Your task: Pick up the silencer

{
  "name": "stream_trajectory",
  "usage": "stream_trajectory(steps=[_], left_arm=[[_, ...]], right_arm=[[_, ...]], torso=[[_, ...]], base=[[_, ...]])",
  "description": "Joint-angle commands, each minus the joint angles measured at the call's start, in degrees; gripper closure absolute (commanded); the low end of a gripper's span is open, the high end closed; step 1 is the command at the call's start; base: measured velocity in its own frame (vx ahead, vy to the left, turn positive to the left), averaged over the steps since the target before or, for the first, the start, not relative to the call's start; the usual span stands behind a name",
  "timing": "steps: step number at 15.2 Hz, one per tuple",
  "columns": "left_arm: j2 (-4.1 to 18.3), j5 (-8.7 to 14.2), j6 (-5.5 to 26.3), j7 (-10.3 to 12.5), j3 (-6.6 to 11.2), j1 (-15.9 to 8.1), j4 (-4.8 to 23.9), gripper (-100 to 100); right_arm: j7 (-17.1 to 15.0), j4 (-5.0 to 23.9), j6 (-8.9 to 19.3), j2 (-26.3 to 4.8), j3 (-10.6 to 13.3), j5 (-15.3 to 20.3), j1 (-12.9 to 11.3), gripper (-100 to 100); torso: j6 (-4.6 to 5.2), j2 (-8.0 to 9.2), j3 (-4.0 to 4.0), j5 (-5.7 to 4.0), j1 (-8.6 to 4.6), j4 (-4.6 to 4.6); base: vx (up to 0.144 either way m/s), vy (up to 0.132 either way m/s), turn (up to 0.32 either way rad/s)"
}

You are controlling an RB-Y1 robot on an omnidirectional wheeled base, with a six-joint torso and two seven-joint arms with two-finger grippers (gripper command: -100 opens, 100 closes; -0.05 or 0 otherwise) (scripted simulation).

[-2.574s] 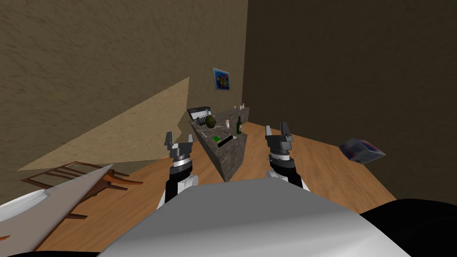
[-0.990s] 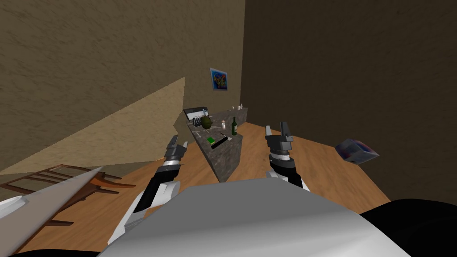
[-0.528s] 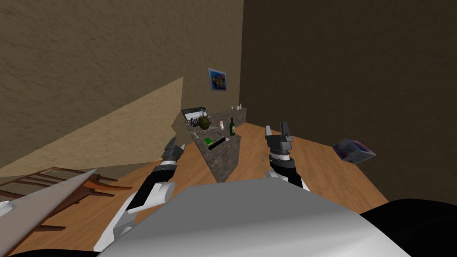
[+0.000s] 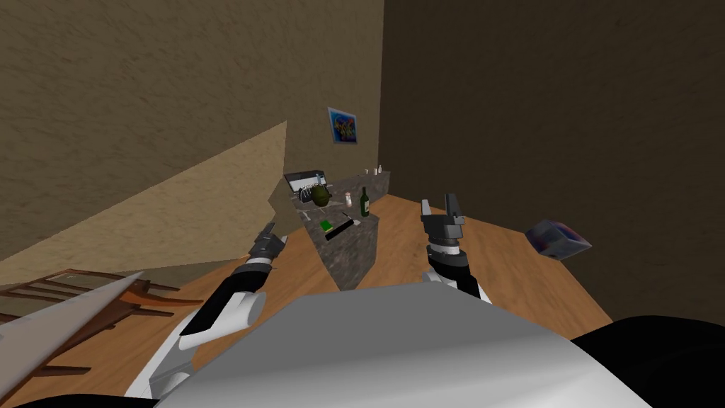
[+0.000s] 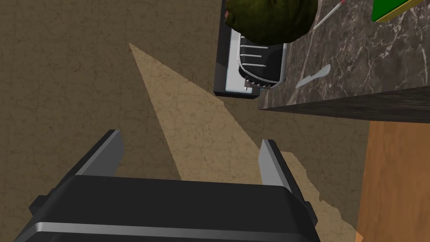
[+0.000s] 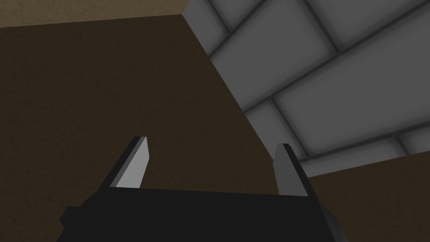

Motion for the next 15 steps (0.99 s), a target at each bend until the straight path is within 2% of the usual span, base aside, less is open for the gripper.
stream_trajectory(steps=[1, 2, 4, 5, 7, 8, 10, 11, 13, 14, 15], left_arm=[[0.5, 0.5, 2.2, 0.3, 0.55, 0.4, 0.5, -100], [1.2, 1.5, 3.9, 0.8, 2.14, 0.8, 0.6, -100], [1.2, 1.5, 5.9, 0.8, 2.14, 0.8, 0.6, -100], [1.9, 2.5, 7.6, 1.4, 3.72, 1.2, 0.8, -100], [1.9, 2.5, 9.7, 1.4, 3.72, 1.2, 0.8, -100], [2.5, 3.5, 11.4, 2.0, 5.28, 1.7, 1.0, -100], [2.5, 3.5, 13.4, 2.0, 5.28, 1.7, 1.0, -100], [3.1, 4.5, 15.1, 2.7, 6.82, 2.2, 1.2, -100], [3.1, 4.5, 17.2, 2.7, 6.82, 2.2, 1.2, -100], [3.6, 5.5, 18.7, 3.5, 8.33, 2.6, 1.5, -100], [3.6, 5.5, 19.9, 3.5, 8.33, 2.6, 1.5, -100]], right_arm=[[0.0, 0.0, 0.0, 0.0, 0.0, 0.0, 0.0, 0], [0.0, 0.0, 0.0, 0.0, 0.0, 0.0, 0.0, 0], [0.0, 0.0, 0.0, 0.0, 0.0, 0.0, 0.0, 0], [0.0, 0.0, 0.0, 0.0, 0.0, 0.0, 0.0, 0], [0.0, 0.0, 0.0, 0.0, 0.0, 0.0, 0.0, 0], [0.0, 0.0, 0.0, 0.0, 0.0, 0.0, 0.0, 0], [0.0, 0.0, 0.0, 0.0, 0.0, 0.0, 0.0, 0], [0.0, 0.0, 0.0, 0.0, 0.0, 0.0, 0.0, 0], [0.0, 0.0, 0.0, 0.0, 0.0, 0.0, 0.0, 0], [0.0, 0.0, 0.0, 0.0, 0.0, 0.0, 0.0, 0], [0.0, 0.0, 0.0, 0.0, 0.0, 0.0, 0.0, 0]], torso=[[0.00, 0.00, 0.00, 0.00, 0.00, 0.00], [0.00, -0.01, -0.01, 0.01, 0.03, -0.01], [0.02, -0.16, -0.09, -0.02, -0.07, -0.03], [0.00, -0.18, -0.10, -0.01, -0.01, -0.04], [0.00, -0.21, -0.12, 0.00, -0.01, -0.05], [-0.01, -0.17, -0.10, 0.00, 0.03, -0.04], [0.01, -0.16, -0.09, 0.00, -0.02, -0.04], [0.00, -0.12, -0.07, 0.00, 0.00, -0.03], [0.00, -0.15, -0.09, -0.01, -0.03, -0.03], [0.00, -0.12, -0.08, 0.00, 0.03, -0.03], [0.01, -0.13, -0.07, 0.00, 0.00, -0.03]], base=[[0.030, -0.062, -0.028], [0.052, -0.094, -0.096], [0.075, -0.084, -0.088], [0.074, -0.072, -0.067], [0.062, -0.071, -0.032], [0.057, -0.072, -0.049], [0.050, -0.078, -0.044], [0.051, -0.085, -0.070], [0.055, -0.069, -0.041], [0.055, -0.080, -0.074], [0.074, -0.084, -0.078]])
